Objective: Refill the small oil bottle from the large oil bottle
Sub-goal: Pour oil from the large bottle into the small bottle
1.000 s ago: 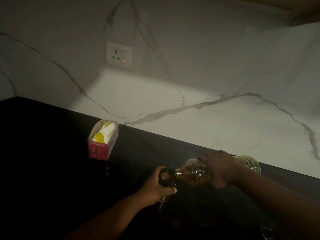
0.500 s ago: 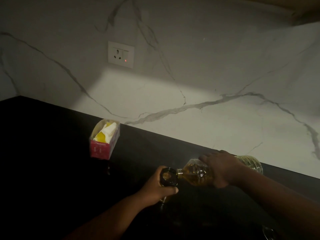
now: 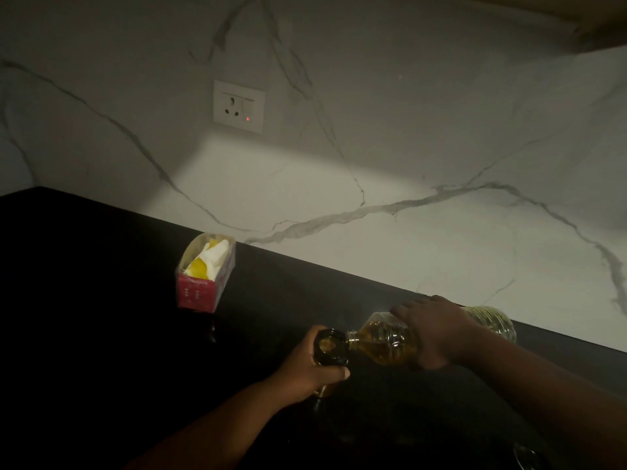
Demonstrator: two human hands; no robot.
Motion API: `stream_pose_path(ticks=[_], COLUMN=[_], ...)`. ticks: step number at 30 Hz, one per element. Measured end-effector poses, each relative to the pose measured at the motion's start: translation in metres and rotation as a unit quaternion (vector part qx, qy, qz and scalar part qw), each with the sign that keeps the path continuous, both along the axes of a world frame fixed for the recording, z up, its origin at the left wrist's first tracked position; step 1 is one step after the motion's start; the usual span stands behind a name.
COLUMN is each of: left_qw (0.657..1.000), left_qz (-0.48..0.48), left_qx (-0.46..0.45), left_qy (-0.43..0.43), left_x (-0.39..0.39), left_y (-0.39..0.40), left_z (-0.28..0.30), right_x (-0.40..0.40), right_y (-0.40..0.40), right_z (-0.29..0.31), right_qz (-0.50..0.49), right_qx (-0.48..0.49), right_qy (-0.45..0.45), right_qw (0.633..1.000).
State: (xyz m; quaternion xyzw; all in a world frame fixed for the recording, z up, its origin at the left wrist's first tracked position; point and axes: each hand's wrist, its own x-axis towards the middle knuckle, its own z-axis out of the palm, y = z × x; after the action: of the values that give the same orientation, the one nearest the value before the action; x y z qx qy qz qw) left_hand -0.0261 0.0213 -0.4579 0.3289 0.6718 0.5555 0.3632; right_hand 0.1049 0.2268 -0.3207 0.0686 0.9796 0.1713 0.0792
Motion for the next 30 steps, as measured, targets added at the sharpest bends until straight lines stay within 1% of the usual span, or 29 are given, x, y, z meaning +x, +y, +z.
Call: stream_pose_path(ticks=[8,16,30], left_qw=[1.0,1.0,1.0], left_qz=[-0.001,0.001,-0.005], left_qx=[-0.002,-0.009,0.006], left_qy=[0.01,0.012,0.008], left_x=[0.001,0.001,0.0007], left_y=[-0.0011,-0.0009,-0.0008], left_z=[0.0008,0.0015,-0.0004], right_x=[-0.001,-0.0003,-0.0002], right_y=[0.0011,-0.0005,-0.0027], right_z=[0.0004,0.0006,0.0034], right_qz=[-0.001,0.001,-0.003], right_qx=[-0.001,0.001,0.003], right_qy=[-0.01,0.001,-0.005], right_qw=[1.0,1.0,1.0])
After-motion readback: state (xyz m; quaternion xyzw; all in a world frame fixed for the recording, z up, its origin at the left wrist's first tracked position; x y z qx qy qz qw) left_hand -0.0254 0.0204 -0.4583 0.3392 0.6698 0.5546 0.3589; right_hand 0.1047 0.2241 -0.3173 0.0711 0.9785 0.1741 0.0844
